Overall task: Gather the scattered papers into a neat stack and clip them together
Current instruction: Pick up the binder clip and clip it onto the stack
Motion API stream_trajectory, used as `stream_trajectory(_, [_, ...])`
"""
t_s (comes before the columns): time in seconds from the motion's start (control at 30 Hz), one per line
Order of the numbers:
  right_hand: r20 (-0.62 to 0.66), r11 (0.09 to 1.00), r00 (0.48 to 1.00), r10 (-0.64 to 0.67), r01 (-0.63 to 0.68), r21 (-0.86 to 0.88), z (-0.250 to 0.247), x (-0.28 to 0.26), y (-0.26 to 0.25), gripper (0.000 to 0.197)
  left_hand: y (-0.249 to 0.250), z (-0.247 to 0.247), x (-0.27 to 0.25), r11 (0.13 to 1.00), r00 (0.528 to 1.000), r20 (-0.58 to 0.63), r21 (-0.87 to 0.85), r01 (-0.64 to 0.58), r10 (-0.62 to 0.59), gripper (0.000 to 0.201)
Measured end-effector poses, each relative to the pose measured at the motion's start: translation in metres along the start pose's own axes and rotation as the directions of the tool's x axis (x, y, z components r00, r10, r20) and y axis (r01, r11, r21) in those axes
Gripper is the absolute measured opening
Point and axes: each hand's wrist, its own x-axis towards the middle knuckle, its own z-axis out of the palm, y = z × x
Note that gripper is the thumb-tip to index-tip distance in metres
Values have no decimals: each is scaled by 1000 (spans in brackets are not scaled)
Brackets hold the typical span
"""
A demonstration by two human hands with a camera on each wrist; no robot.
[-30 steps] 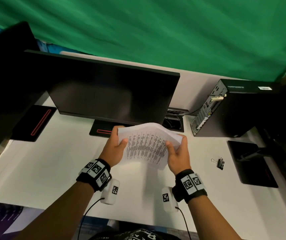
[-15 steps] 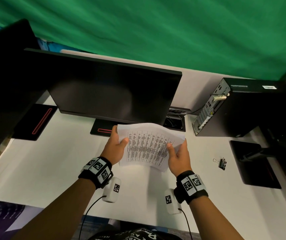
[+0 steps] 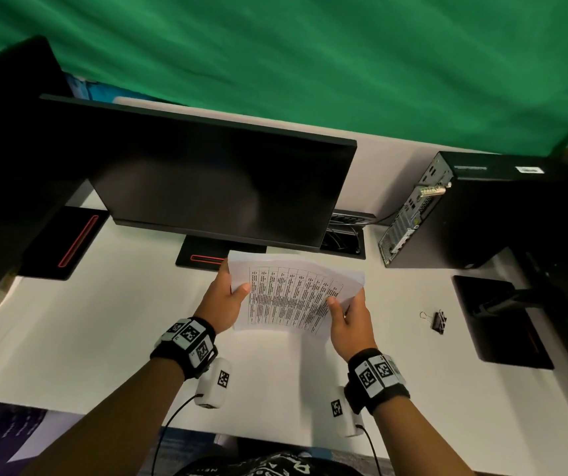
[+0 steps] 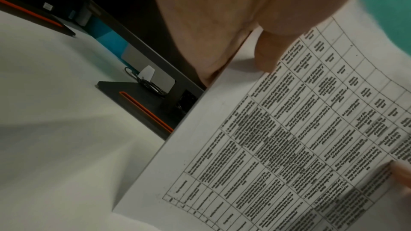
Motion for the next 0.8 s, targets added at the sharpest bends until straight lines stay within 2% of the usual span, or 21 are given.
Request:
stream_trajectory(0.17, [28, 999, 1000, -11, 10, 32, -6, 1, 1, 30, -5, 1, 5, 1000, 999, -35, 5, -4, 5, 41])
stream_trajectory(0.3, [124, 999, 992, -24, 28, -33, -23, 7, 17, 49, -9, 1, 7, 1000, 1000, -26, -14, 16, -16, 39])
stream_trajectory(0.37, [95, 993, 995, -17, 29, -117, -41, 17, 31, 52, -9, 0, 7, 1000, 999, -24, -19, 22, -22, 38])
stream_trajectory(0.43, [-3, 971, 1000, 25, -25, -239, -65, 32, 48, 46, -8, 0, 7, 999, 999, -23, -27, 25, -25, 39])
stream_trajectory(0.5, [-89, 908, 993, 79, -108, -404, -95, 52, 69, 40, -7, 0, 8, 999, 999, -27, -16, 35, -35, 39])
stream_trajectory(0.6, [-159, 714, 965, 209, -262, -650, -141, 79, 97, 47, -6, 0, 8, 999, 999, -33, -8, 40, -40, 35])
stream_trajectory(0.7, [-218, 558, 916, 337, -381, -737, -177, 94, 120, 61, -2, 1, 6, 999, 999, -29, -13, 44, -44, 33])
stream_trajectory(0.8, [-171, 494, 908, 383, -358, -793, -196, 96, 141, 60, -2, 1, 7, 999, 999, -27, -19, 36, -37, 33])
